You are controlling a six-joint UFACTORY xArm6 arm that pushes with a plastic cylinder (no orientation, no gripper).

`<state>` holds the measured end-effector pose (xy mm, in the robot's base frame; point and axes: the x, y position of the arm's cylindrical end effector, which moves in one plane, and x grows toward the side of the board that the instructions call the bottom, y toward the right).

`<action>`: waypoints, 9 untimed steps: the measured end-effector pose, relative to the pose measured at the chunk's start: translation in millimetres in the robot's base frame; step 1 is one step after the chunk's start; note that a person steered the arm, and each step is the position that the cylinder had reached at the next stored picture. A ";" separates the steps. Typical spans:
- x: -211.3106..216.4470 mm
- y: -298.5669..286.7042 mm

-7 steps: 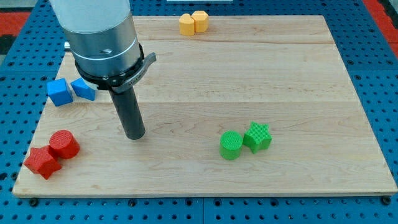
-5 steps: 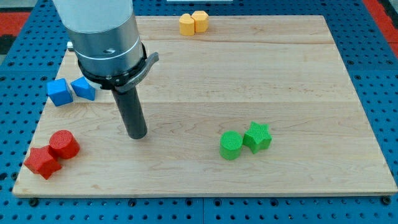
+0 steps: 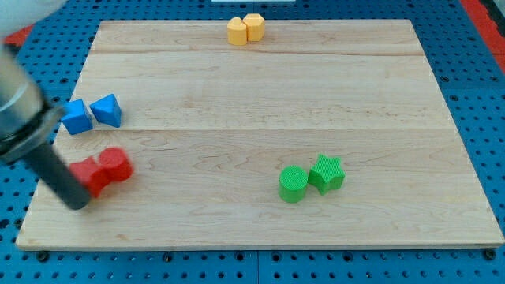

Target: Move the red star closer to blue triangle

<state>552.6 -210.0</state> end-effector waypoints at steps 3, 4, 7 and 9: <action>21.9 27.5; 22.7 29.4; -19.9 23.3; -26.1 1.7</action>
